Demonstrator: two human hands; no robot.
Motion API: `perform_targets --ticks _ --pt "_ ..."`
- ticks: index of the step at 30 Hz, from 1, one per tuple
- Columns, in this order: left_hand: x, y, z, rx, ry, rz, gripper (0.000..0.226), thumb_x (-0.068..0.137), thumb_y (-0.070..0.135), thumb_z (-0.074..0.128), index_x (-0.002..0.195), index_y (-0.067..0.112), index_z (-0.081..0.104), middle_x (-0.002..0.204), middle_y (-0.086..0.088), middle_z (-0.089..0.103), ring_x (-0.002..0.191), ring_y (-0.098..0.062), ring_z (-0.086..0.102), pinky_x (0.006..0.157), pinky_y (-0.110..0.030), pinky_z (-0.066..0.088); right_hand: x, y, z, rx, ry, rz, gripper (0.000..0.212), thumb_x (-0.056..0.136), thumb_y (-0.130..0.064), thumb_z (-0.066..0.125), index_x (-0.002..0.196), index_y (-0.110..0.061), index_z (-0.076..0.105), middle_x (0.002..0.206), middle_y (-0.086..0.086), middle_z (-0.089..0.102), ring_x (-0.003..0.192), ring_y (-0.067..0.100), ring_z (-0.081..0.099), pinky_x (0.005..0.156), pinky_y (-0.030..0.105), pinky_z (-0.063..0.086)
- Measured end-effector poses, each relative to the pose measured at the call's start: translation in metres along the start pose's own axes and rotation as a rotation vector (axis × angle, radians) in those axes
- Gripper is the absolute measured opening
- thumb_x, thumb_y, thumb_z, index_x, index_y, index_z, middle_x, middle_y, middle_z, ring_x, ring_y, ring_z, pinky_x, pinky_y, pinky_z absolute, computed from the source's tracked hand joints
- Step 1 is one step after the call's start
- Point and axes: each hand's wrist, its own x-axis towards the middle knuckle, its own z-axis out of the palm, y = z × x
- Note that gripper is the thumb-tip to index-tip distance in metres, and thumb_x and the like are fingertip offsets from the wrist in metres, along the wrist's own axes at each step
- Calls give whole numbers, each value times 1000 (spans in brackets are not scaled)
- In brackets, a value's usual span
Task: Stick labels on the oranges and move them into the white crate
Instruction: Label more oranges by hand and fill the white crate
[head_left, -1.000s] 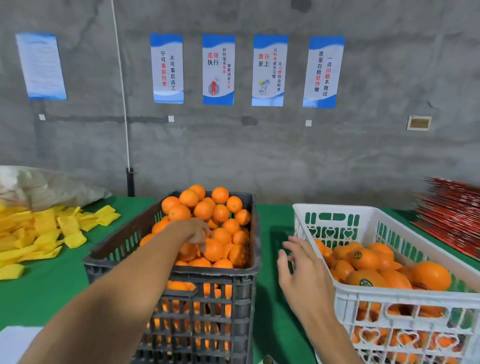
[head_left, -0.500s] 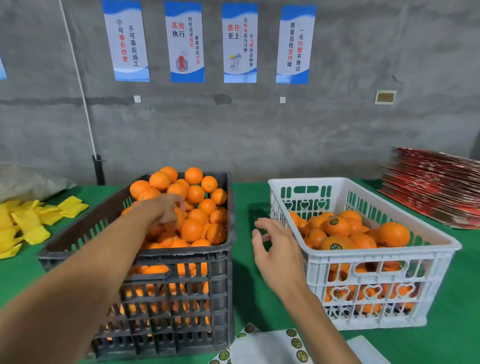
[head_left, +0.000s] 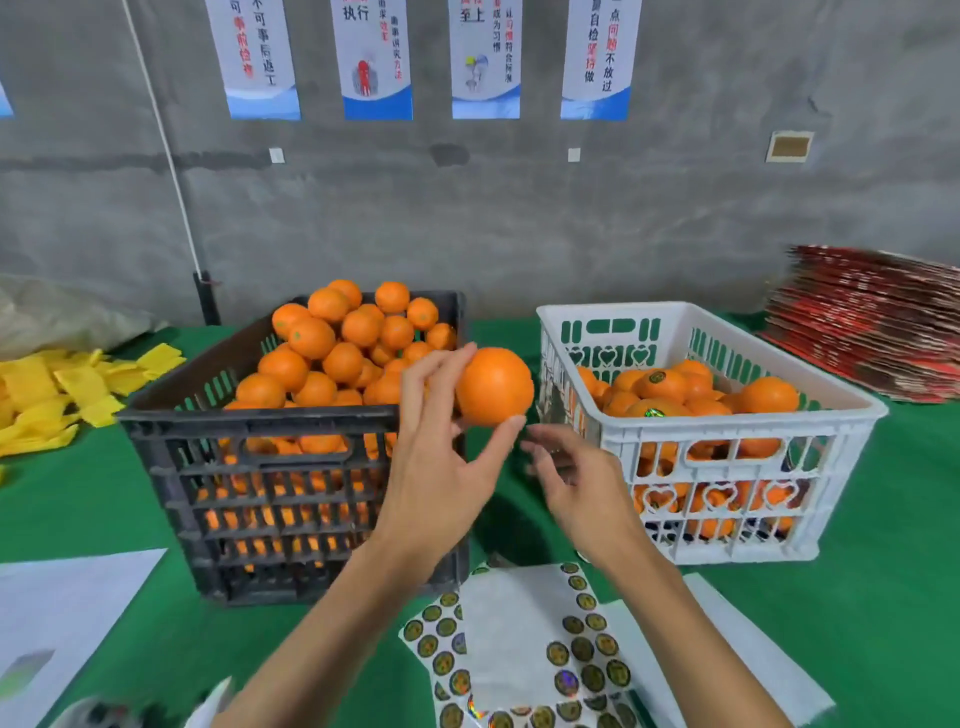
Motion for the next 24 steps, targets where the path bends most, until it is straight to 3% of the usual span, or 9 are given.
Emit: perform_targets --ticks 4,7,9,12,15,19,22,24 --pt "-62 -9 21 78 -203 22 66 95 39 68 152 30 37 151 7 27 137 -5 40 93 -33 56 -36 37 -12 -82 -54 67 22 104 -16 55 121 -19 68 99 -9 75 86 5 72 81 31 60" --pt "-104 -26 38 52 -349 -126 66 96 36 67 151 40 31 155 15 21 135 -1 39 97 -29 53 -62 60 -18 -132 -127 112 24 103 -10 55 119 -19 71 96 -11 74 85 0 69 76 21 56" --pt "-130 -39 47 47 -392 -266 64 97 35 66 148 44 28 155 20 19 134 -3 40 104 -32 49 -79 72 -20 -150 -191 154 23 102 -10 57 115 -20 73 96 -13 74 88 0 68 80 25 56" --pt "-156 -53 55 -26 -408 -457 62 97 33 65 144 46 26 151 15 24 126 2 48 102 -26 49 -101 85 -22 -39 -317 248 21 99 -18 65 117 -27 72 98 -15 75 94 7 70 90 34 58" --pt "-164 -62 56 -65 -429 -562 62 98 32 64 142 49 23 147 13 27 116 9 54 96 -17 50 -115 90 -27 46 -476 290 40 88 -47 78 125 -42 67 123 -24 66 119 -5 59 104 21 48" --pt "-164 -70 54 -27 -487 -545 63 100 33 61 138 58 17 142 14 29 113 8 54 85 -2 43 -127 96 -21 -140 -600 158 72 74 -73 75 138 -42 60 145 -39 40 139 -9 32 115 19 27" --pt "-162 -70 55 29 -519 -520 62 101 33 59 142 49 16 145 14 26 110 0 57 91 -13 42 -124 97 -17 -342 -623 -15 72 81 -74 67 141 -37 59 150 -34 36 135 -7 30 117 22 26" --pt "-161 -69 53 36 -546 -513 61 102 33 59 144 44 17 146 14 25 107 7 57 94 -23 44 -122 97 -16 -378 -623 -78 66 84 -73 64 138 -36 63 150 -28 41 131 -3 34 114 23 29"
